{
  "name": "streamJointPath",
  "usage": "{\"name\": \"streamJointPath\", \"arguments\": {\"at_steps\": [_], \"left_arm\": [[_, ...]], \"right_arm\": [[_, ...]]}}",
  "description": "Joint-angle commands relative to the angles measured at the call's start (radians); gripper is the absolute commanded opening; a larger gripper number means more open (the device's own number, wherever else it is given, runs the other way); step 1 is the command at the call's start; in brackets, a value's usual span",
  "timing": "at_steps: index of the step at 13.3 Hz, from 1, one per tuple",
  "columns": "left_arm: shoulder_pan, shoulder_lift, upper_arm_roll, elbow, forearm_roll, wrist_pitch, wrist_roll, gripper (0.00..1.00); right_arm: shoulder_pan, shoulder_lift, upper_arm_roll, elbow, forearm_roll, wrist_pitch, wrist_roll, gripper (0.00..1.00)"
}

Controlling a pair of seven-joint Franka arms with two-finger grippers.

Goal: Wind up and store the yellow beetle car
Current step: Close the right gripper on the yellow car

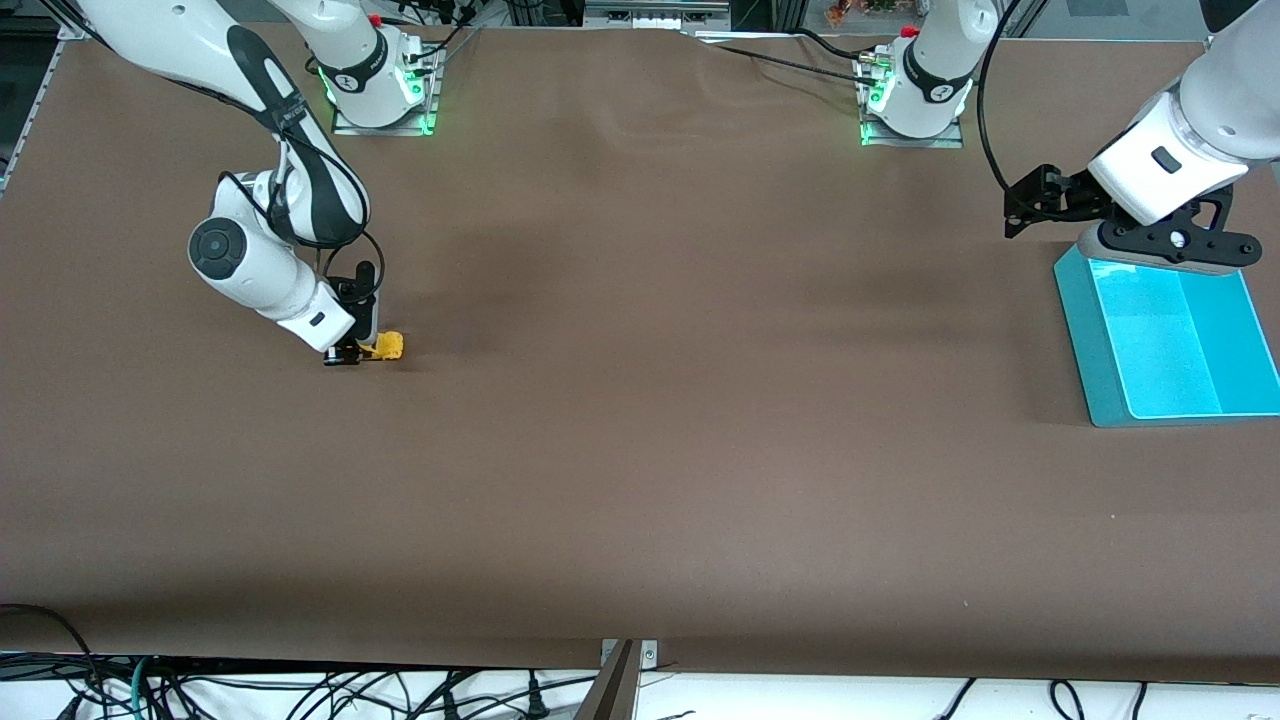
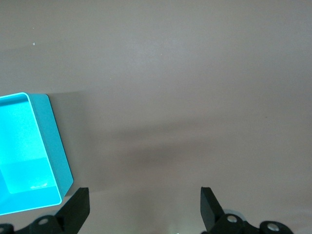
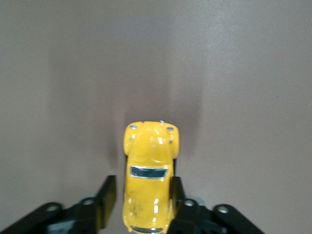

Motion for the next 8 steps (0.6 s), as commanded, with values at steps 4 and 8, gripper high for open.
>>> {"name": "streamJointPath", "arguments": {"at_steps": [4, 8], "left_arm": [[-0.001, 0.005, -0.003, 0.021, -0.004, -0.013, -0.010, 1.00], [-0.001, 0.005, -0.006, 0.021, -0.004, -0.021, -0.013, 1.00]], "right_arm": [[-0.011, -0.013, 0.069, 0.019, 0.011, -0.004, 0.032, 0.05], [-0.011, 0.002, 0.109, 0.065, 0.010, -0.099, 0.107, 0.05]]}}
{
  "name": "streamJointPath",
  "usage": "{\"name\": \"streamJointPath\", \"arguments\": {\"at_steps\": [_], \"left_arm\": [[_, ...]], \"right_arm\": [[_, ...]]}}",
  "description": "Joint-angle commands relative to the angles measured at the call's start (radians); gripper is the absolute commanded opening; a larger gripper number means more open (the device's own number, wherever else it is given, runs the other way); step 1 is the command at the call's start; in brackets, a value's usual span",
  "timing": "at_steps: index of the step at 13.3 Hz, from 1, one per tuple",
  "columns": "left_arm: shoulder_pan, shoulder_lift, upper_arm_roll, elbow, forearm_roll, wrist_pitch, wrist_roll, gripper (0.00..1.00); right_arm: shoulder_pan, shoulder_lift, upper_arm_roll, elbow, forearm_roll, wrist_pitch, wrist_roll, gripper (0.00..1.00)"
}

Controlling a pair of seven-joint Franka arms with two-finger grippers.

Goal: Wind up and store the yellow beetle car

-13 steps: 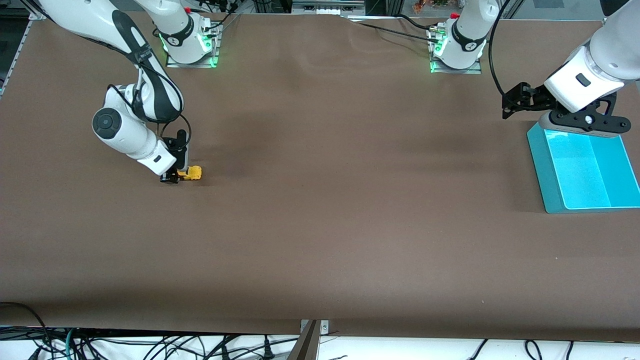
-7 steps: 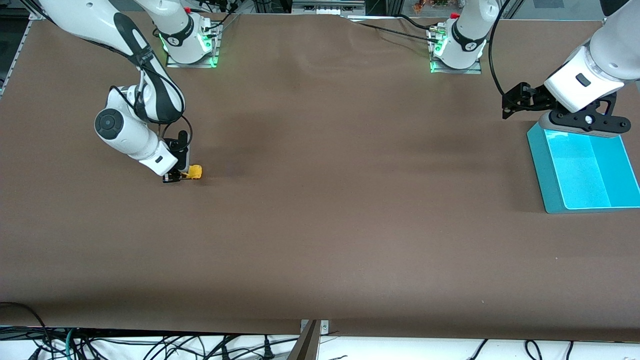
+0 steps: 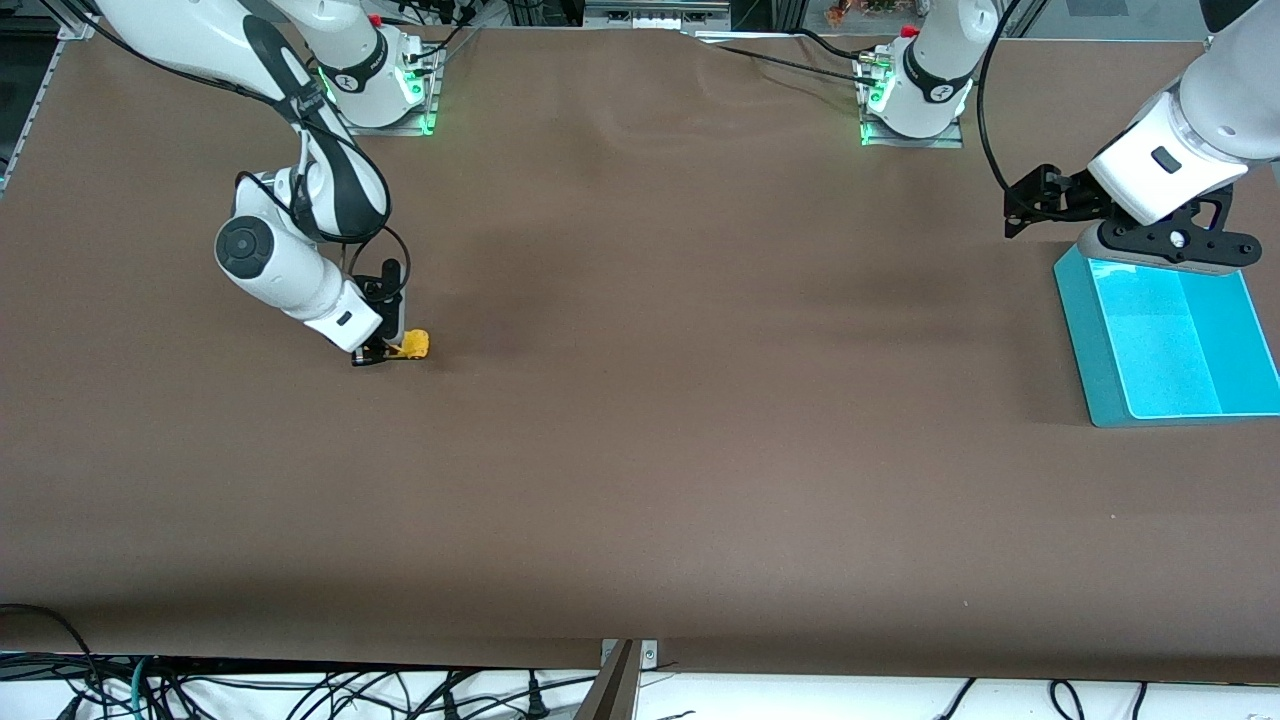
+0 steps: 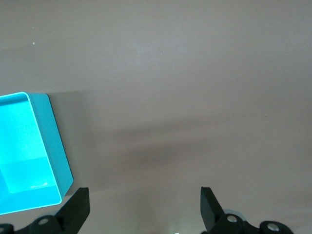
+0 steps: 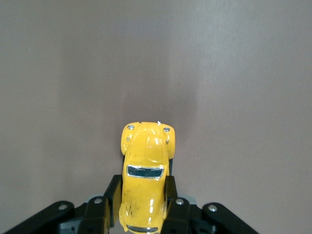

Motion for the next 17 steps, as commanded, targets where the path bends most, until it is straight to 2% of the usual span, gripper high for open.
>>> {"name": "streamJointPath", "arguments": {"at_steps": [1, 4, 9, 13, 17], "left_arm": [[-0.001, 0.005, -0.007, 0.021, -0.004, -0.018, -0.015, 1.00], [-0.001, 0.005, -0.007, 0.021, -0.004, -0.018, -0.015, 1.00], [-0.002, 0.006, -0.009, 0.022, -0.004, -0.018, -0.015, 1.00], [-0.001, 0.006, -0.007, 0.022, -0.005, -0.018, -0.013, 1.00], [-0.001, 0.006, -0.007, 0.022, -0.004, -0.017, -0.013, 1.00]], "right_arm": [[-0.012, 0.022, 0.015, 0.013, 0.011, -0.022, -0.001, 0.06], [-0.014, 0.036, 0.014, -0.013, 0.003, 0.050, -0.049, 0.07], [-0.058, 0.031, 0.012, -0.046, 0.003, 0.072, -0.133, 0.07], [-0.162, 0.033, 0.005, -0.061, 0.010, 0.080, -0.234, 0.07], [-0.288, 0.040, -0.049, -0.061, 0.013, 0.073, -0.401, 0.07]]}}
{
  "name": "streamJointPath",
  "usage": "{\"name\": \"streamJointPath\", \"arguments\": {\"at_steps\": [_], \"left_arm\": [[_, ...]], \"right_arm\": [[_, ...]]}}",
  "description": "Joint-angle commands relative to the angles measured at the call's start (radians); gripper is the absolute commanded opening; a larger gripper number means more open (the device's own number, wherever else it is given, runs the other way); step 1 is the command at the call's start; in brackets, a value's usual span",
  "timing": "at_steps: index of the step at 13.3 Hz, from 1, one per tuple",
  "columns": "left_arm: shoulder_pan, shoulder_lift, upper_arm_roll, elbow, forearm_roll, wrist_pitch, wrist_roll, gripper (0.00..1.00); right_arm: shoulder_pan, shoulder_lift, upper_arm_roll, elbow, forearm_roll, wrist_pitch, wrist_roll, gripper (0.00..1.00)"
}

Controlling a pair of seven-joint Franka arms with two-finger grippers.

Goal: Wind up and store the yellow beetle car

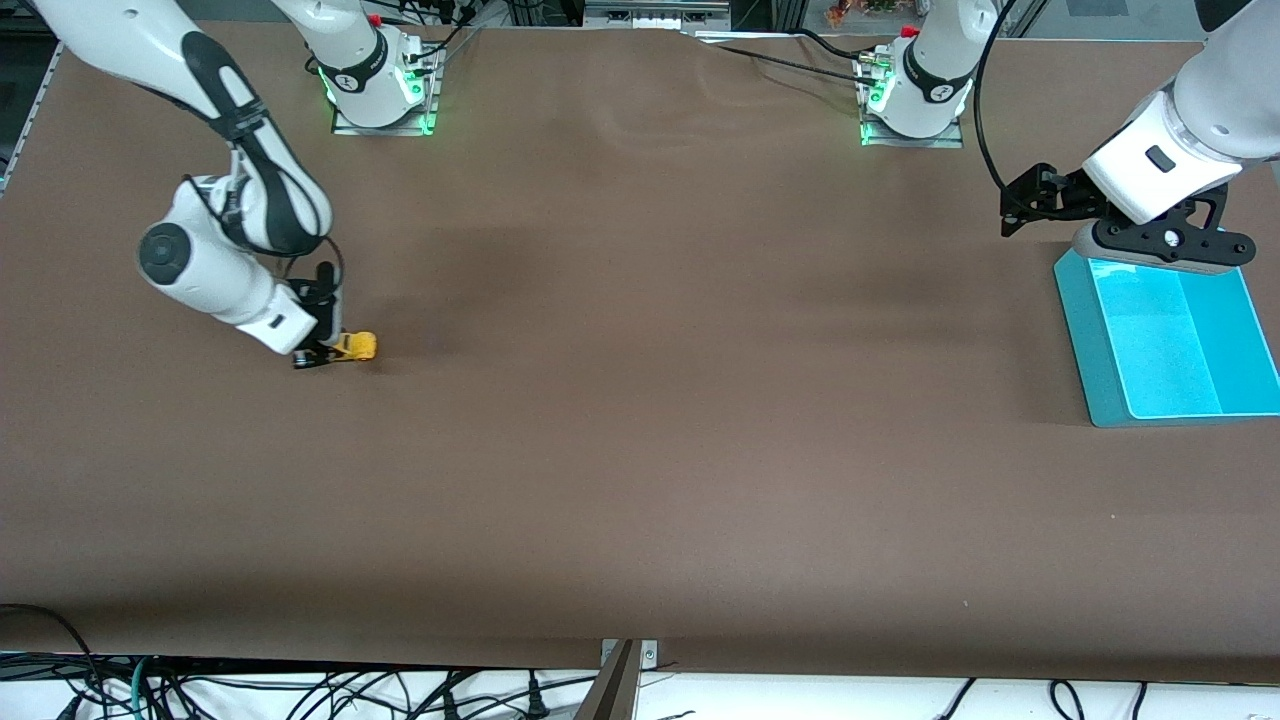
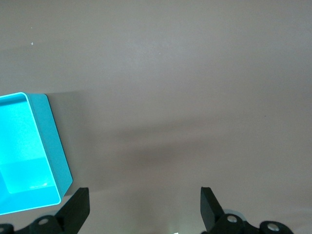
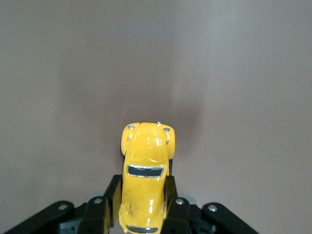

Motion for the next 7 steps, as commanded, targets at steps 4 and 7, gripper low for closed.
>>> {"name": "streamJointPath", "arguments": {"at_steps": [4, 7], "left_arm": [[-0.002, 0.006, -0.003, 0.022, -0.004, -0.016, -0.011, 1.00], [0.000, 0.006, 0.000, 0.022, -0.004, -0.016, -0.008, 1.00]], "right_arm": [[-0.154, 0.031, -0.028, -0.025, 0.013, 0.023, -0.214, 0.08], [-0.153, 0.028, -0.028, -0.019, 0.016, 0.014, -0.203, 0.39]]}}
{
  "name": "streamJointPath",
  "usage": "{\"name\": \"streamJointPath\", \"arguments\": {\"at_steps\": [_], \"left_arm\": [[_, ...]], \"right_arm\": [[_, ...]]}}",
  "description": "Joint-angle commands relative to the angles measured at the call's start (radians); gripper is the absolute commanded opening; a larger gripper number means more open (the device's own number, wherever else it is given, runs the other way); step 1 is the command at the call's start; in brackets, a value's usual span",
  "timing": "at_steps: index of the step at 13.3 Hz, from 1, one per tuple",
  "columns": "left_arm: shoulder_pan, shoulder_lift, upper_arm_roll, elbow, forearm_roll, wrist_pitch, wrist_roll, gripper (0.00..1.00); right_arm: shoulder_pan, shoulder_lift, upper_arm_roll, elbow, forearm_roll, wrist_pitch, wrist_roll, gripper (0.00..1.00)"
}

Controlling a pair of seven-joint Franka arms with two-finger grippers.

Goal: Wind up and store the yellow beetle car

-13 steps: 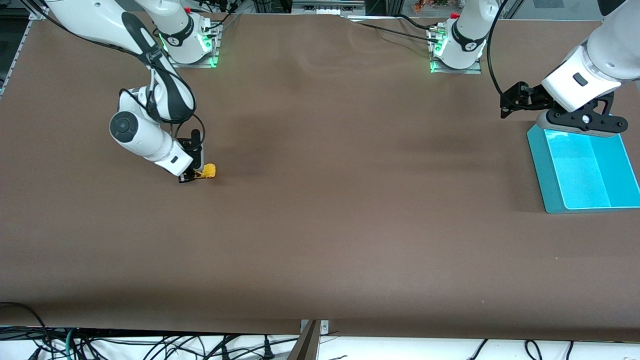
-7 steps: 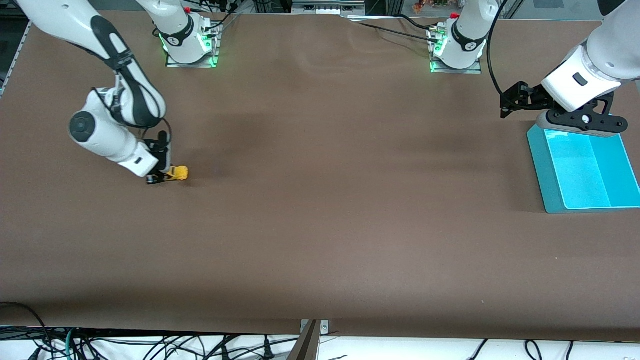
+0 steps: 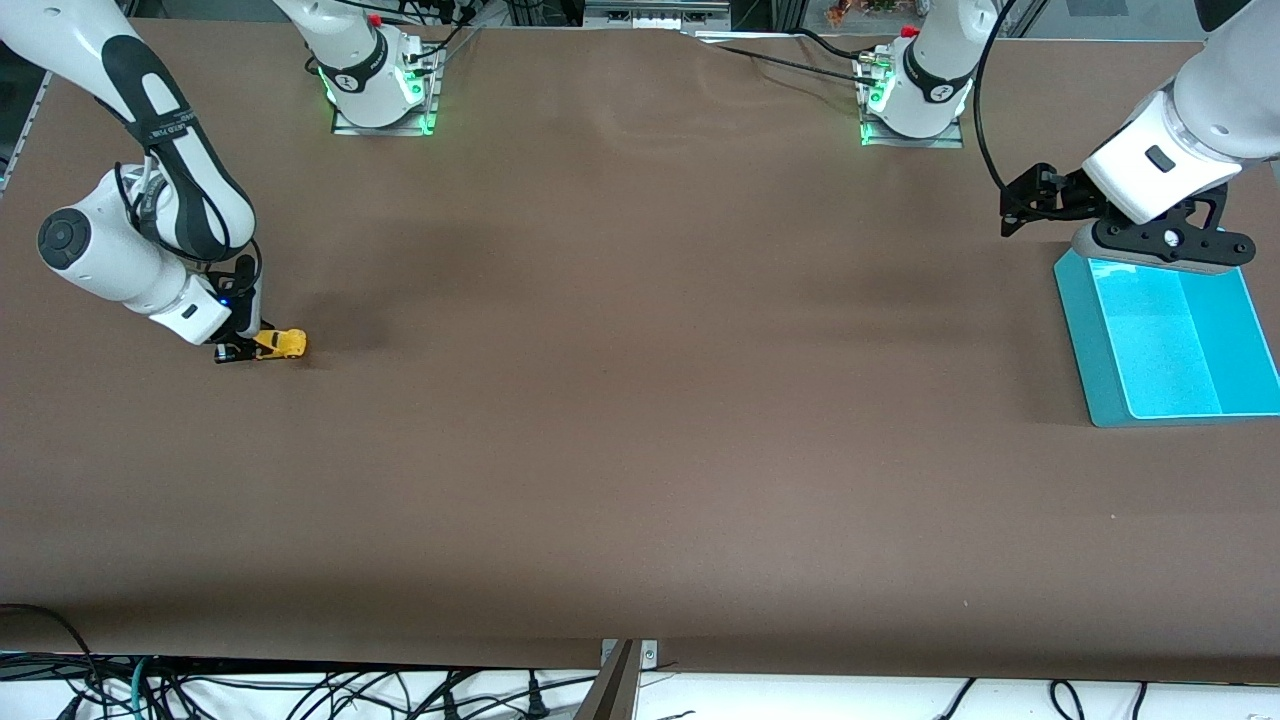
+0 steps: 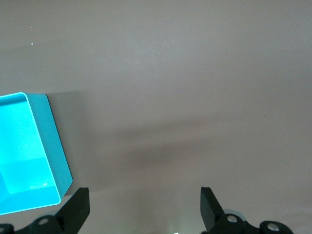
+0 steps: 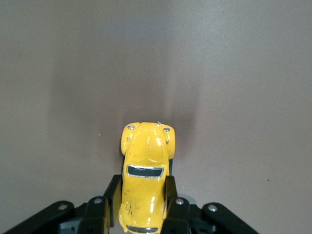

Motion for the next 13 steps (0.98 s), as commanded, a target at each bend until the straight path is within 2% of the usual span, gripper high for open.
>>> {"name": "streamJointPath", "arguments": {"at_steps": [1, 2, 4, 6, 8, 13], "left_arm": [[0.000, 0.008, 0.001, 0.024, -0.004, -0.016, -0.008, 1.00], [0.000, 0.006, 0.001, 0.024, -0.004, -0.016, -0.009, 1.00], [0.000, 0.008, -0.001, 0.024, -0.004, -0.015, -0.009, 1.00], [0.006, 0.008, 0.002, 0.024, -0.004, -0.015, -0.005, 1.00], [0.006, 0.008, 0.002, 0.024, -0.004, -0.015, -0.006, 1.00], [0.011, 0.008, 0.007, 0.024, -0.002, -0.012, 0.005, 1.00]], "right_arm": [[-0.009, 0.025, -0.003, -0.015, 0.015, -0.019, -0.017, 0.41], [-0.009, 0.024, -0.003, -0.012, 0.036, -0.028, -0.019, 0.46], [-0.009, 0.022, 0.003, 0.002, 0.046, -0.045, -0.020, 1.00], [-0.009, 0.021, 0.028, 0.047, 0.055, -0.086, 0.005, 1.00], [-0.006, 0.018, 0.061, 0.124, 0.053, -0.186, 0.038, 1.00], [0.000, -0.045, 0.143, 0.282, 0.036, -0.356, 0.070, 1.00]]}}
